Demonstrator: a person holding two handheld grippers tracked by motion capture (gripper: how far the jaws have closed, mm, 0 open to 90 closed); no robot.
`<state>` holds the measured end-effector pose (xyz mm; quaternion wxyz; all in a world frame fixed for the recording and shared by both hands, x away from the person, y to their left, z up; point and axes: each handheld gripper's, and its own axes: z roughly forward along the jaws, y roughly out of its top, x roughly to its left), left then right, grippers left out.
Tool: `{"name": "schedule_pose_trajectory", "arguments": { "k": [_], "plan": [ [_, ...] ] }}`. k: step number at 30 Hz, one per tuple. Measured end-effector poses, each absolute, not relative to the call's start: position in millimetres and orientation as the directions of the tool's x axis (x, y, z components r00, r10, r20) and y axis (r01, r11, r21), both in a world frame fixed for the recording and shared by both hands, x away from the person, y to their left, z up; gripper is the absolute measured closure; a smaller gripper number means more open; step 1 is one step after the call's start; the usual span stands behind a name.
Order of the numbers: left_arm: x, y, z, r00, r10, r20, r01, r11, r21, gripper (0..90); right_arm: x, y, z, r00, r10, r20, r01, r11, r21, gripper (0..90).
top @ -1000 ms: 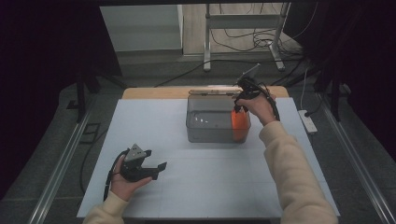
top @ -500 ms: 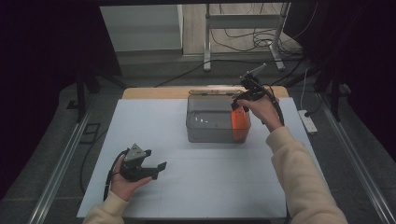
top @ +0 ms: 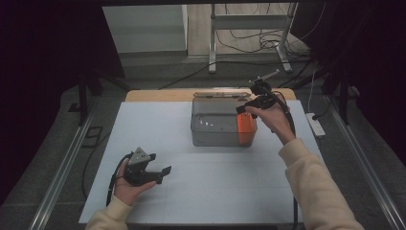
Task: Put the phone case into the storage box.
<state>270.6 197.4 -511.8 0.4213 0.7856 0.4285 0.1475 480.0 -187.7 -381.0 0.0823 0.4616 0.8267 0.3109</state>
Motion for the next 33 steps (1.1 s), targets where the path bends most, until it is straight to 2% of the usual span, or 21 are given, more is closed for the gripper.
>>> {"name": "schedule_pose_trajectory", "arguments": {
  "k": [9, 33],
  "plan": [
    [271.4, 197.3, -512.6, 0.586, 0.8, -0.128, 0.551, -0.279, 0.786, 18.9, 464.3, -199.0, -385.3, -0.605, 0.783, 0.144, 0.652, 0.384, 0.653, 32.7],
    [268.1, 197.6, -511.0, 0.583, 0.804, -0.118, 0.545, -0.28, 0.79, 18.8, 439.0, -216.7, -389.1, -0.643, 0.756, 0.122, 0.575, 0.371, 0.729, 31.8]
  ]
}}
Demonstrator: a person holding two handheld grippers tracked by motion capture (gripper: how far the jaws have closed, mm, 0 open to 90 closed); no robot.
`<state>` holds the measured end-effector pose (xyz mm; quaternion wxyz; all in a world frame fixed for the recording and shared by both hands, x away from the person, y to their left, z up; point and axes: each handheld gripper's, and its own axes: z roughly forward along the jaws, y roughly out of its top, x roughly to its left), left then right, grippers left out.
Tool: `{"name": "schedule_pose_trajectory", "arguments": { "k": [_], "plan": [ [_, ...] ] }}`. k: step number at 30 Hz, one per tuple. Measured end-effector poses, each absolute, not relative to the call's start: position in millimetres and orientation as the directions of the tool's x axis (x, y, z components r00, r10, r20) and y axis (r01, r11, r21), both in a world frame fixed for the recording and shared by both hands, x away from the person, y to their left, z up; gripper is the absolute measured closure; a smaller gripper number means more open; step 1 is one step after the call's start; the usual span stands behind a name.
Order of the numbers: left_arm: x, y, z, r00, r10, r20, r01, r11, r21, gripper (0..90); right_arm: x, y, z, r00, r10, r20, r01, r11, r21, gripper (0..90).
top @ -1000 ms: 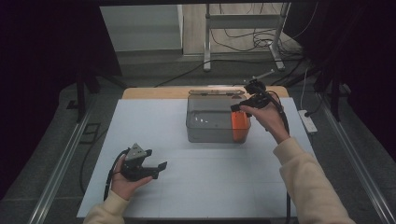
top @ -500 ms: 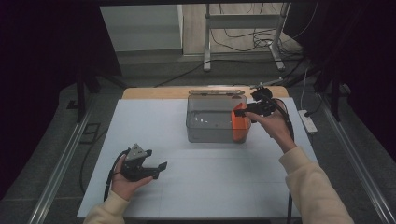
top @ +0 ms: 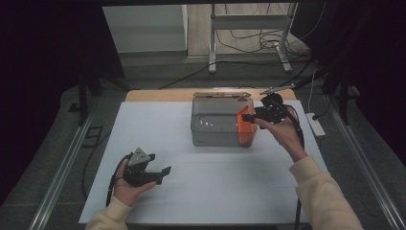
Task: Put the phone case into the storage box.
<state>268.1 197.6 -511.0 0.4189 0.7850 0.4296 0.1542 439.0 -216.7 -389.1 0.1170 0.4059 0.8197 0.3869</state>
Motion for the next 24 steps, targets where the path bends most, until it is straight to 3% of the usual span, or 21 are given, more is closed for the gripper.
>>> {"name": "schedule_pose_trajectory", "arguments": {
  "k": [24],
  "plan": [
    [266.4, 200.4, -512.2, 0.578, 0.807, -0.123, 0.547, -0.271, 0.792, 18.6, 359.8, -254.6, -426.1, -0.726, 0.675, 0.129, 0.436, 0.308, 0.846, 27.2]
  ]
}}
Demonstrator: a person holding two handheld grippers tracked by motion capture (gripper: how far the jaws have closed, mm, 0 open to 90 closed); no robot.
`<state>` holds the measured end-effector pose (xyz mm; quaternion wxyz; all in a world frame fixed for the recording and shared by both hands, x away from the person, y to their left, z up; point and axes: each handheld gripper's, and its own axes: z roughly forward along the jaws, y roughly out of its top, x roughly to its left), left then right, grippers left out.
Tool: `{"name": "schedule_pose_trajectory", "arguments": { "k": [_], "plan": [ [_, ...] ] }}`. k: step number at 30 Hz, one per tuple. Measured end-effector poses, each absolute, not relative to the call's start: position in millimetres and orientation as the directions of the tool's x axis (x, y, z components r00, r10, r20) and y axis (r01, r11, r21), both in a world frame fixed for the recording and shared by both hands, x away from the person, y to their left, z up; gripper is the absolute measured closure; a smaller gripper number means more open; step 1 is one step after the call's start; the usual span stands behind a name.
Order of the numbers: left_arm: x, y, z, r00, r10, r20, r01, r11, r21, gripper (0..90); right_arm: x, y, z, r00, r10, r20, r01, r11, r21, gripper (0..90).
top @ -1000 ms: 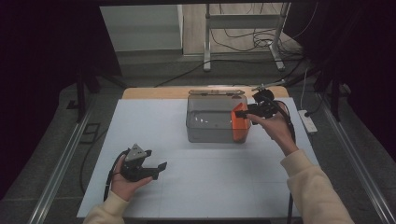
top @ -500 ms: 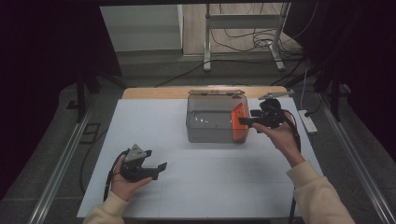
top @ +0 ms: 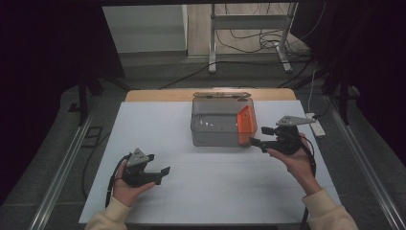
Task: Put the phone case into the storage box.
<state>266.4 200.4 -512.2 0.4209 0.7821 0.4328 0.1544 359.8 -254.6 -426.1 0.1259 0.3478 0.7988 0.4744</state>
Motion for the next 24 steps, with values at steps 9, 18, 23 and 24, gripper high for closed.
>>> {"name": "schedule_pose_trajectory", "arguments": {
  "k": [9, 18, 23, 24],
  "plan": [
    [265.4, 198.8, -513.2, 0.584, 0.803, -0.12, 0.543, -0.276, 0.793, 18.1, 333.4, -274.6, -457.3, -0.721, 0.679, 0.135, 0.455, 0.318, 0.832, 23.4],
    [260.7, 200.7, -515.8, 0.587, 0.8, -0.126, 0.549, -0.278, 0.788, 17.5, 316.8, -299.5, -484.7, -0.668, 0.724, 0.17, 0.499, 0.268, 0.824, 20.2],
    [258.3, 207.2, -516.6, 0.578, 0.805, -0.136, 0.552, -0.262, 0.791, 17.5, 313.1, -303.2, -493.8, -0.667, 0.719, 0.194, 0.512, 0.254, 0.821, 20.1],
    [258.3, 208.4, -516.5, 0.579, 0.803, -0.144, 0.553, -0.256, 0.793, 17.5, 312.8, -302.4, -494.8, -0.668, 0.72, 0.187, 0.509, 0.259, 0.821, 20.1]
  ]
}}
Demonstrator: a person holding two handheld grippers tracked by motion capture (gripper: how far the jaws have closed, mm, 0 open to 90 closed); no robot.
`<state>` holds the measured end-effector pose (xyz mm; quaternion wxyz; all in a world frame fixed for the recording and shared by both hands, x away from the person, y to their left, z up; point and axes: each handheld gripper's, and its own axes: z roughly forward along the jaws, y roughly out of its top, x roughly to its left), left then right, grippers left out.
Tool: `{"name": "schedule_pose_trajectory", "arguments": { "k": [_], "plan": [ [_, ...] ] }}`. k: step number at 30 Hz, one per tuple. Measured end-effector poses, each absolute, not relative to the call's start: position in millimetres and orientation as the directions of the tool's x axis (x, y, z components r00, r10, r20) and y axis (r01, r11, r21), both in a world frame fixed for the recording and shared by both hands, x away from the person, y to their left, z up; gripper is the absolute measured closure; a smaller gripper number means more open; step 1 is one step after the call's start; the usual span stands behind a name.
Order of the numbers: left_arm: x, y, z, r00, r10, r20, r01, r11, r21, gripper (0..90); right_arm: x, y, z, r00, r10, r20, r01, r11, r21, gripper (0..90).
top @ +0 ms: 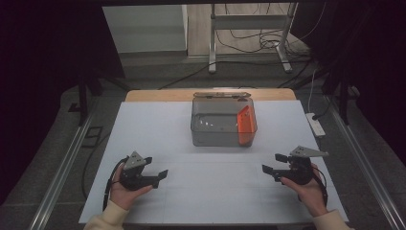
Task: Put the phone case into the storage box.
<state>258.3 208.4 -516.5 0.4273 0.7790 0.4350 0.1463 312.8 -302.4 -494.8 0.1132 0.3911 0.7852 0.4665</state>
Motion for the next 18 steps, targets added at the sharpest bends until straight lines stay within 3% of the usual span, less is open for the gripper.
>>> {"name": "schedule_pose_trajectory", "arguments": {
  "k": [18],
  "plan": [
    [259.8, 208.2, -517.9, 0.579, 0.803, -0.141, 0.553, -0.26, 0.791, 17.4, 314.4, -301.0, -499.9, -0.678, 0.719, 0.15, 0.488, 0.288, 0.824, 18.7]
  ]
}}
